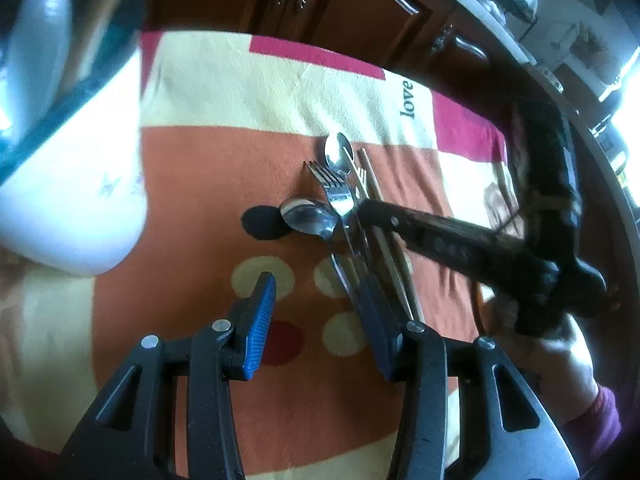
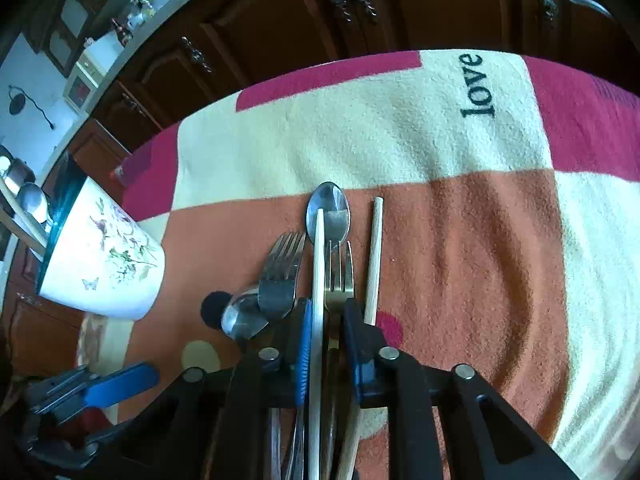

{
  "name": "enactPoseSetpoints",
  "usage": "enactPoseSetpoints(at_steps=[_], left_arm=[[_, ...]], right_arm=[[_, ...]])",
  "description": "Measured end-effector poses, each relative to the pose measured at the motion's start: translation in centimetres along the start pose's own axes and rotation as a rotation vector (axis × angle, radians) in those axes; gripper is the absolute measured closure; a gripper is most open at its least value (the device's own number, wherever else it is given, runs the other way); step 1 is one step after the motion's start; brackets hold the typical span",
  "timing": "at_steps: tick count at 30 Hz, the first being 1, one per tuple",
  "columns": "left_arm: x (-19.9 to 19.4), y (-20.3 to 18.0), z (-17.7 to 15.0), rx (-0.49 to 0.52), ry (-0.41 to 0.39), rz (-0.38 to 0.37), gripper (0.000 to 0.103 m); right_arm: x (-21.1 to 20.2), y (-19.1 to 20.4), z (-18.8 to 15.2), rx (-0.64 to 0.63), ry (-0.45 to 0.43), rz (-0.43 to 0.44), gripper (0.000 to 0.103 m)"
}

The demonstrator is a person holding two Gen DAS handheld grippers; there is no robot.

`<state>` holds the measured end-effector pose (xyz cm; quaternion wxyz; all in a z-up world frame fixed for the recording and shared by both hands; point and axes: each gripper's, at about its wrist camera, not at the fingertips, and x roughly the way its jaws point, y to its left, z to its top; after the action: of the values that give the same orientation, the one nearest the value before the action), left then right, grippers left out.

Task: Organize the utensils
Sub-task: 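Grasp a wooden chopstick with the right tool while the left tool grasps a metal spoon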

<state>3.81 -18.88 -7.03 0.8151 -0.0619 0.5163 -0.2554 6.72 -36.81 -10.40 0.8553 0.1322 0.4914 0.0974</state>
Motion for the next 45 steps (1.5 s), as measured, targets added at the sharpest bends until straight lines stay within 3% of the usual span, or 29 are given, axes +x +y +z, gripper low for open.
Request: enactPoseSetpoints(at_steps=[9,11,13,19,23,29,33,36,41,45], left_arm=[[2.6,-0.5,2.0,-0.02,0.007,-0.02,0.062],[3.3,-0.6,2.2,-0.025,0.022,-0.018,0.073],[4.0,-0.4,2.3,-0.034,0.036,-0.013,0.091],[3.9,-0.1,2.1,-0.028,0.026,-0.024,0.103],[2.2,0.0,2.0,-0.008,-0.005,-0.036,0.103],[-0.1,-0.1,1.1,0.028,-0.036,-0.049,0.103],[0.3,0.4,0.9,-0.007,-0.024,-0.048,0.103],[0.4,0.4,0.8,-0.01,-0.029,-0.045,0.103],[1.8,0.2,1.1,-0.018,0.0,-0.029,0.093],[2.9,0.2,1.5,-0.023,0.017,-0.029,0.085]], right_arm=[[-2.5,-1.4,-2.1,0.005,-0.007,0.031,0.092],[-2.4,-1.5,-2.2,-0.001,0.008,0.031,0.092],[-2.1,-1.4,-2.2,-0.009,0.034,0.04,0.092],[-1.3,-0.8,-1.6,-0.052,0.058,-0.005,0.092],[-1.6,-0.2,-1.5,-0.058,0.024,-0.01,0.095],[-3.3,0.5,-3.1,-0.059,-0.004,0.057,0.1],[-3.1,1.0,-3.1,-0.079,-0.02,-0.03,0.1],[-2.3,1.0,-2.3,-0.068,0.02,-0.009,0.098],[-0.5,1.3,-1.4,-0.101,0.059,-0.064,0.098],[-0.1,0.6,-1.2,-0.086,0.065,-0.04,0.098]])
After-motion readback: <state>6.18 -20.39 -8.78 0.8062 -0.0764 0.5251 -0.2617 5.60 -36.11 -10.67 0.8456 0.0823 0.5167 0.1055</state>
